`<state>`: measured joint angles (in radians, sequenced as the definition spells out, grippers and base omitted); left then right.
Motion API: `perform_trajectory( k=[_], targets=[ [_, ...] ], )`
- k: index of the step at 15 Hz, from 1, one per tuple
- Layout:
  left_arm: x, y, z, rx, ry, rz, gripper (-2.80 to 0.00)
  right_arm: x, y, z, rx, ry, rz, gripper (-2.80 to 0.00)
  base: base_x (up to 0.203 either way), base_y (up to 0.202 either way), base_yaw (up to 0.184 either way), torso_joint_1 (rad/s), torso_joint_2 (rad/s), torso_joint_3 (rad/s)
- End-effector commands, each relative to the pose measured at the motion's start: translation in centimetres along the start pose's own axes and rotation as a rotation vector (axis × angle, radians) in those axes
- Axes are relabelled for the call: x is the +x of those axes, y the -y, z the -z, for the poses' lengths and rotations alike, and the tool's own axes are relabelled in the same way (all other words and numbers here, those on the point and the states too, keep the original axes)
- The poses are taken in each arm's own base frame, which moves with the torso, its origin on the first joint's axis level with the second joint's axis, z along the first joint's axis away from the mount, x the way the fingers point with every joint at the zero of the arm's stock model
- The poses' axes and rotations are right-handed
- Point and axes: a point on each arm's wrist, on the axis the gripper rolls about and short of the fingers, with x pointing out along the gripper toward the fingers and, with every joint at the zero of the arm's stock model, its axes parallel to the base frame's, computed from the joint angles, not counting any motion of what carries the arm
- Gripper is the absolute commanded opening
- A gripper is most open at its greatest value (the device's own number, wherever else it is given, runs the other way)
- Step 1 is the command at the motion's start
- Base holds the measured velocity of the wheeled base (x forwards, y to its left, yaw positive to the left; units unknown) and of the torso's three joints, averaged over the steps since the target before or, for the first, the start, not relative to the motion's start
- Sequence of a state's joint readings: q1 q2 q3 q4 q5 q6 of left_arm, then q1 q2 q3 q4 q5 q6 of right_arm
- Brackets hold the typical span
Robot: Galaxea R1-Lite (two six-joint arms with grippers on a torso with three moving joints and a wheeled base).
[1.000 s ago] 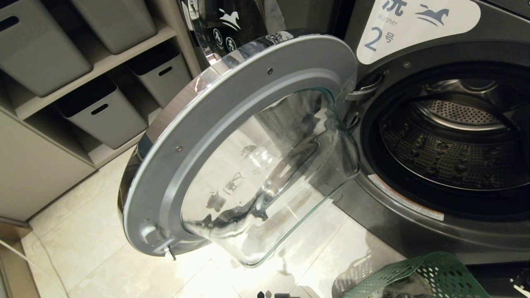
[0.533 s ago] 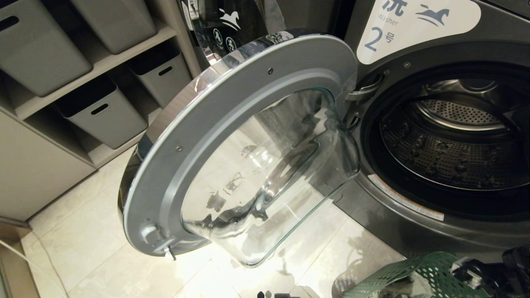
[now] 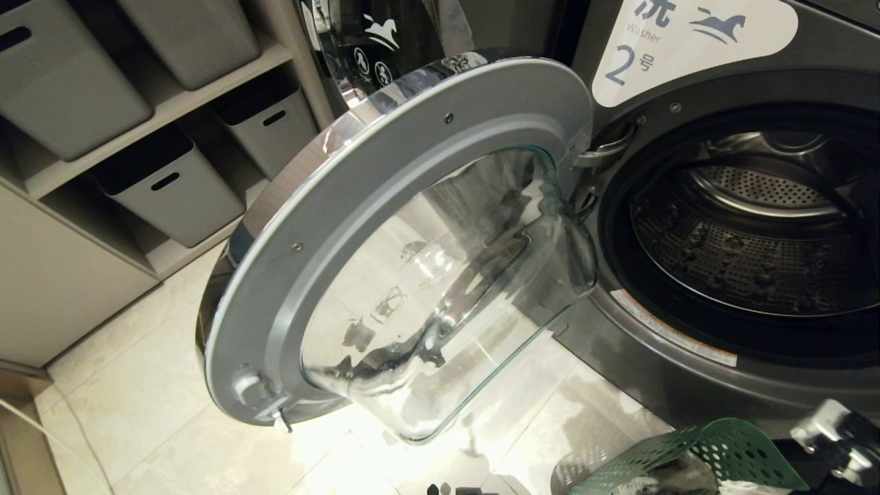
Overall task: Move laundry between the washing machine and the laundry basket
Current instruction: Close the washing machine door with the left hand
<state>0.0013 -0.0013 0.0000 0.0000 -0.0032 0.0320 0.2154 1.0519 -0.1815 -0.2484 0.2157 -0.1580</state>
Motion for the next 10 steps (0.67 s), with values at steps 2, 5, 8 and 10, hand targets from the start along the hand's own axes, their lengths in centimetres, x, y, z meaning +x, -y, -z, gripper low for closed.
perform_trajectory(
  k=[2,5,8,10],
  targets=[
    [0.0,0.0,0.0,0.0,-0.003,0.0,-2.8,-4.9,-1.1,1.9,-0.036,0.279,0.134,-2.8,0.0,0.0,0.0,0.0,0.0,0.0],
    [0.0,0.0,0.0,0.0,-0.003,0.0,-2.8,-6.5,-1.9,5.5,-0.03,0.394,0.246,-2.8,0.0,0.0,0.0,0.0,0.0,0.0],
    [0.0,0.0,0.0,0.0,-0.003,0.0,-2.8,-6.8,-2.4,8.2,0.003,0.383,0.302,-2.8,0.0,0.0,0.0,0.0,0.0,0.0],
    [0.0,0.0,0.0,0.0,-0.003,0.0,-2.8,-6.4,-2.4,8.8,0.058,0.318,0.348,-2.8,0.0,0.0,0.0,0.0,0.0,0.0]
  ],
)
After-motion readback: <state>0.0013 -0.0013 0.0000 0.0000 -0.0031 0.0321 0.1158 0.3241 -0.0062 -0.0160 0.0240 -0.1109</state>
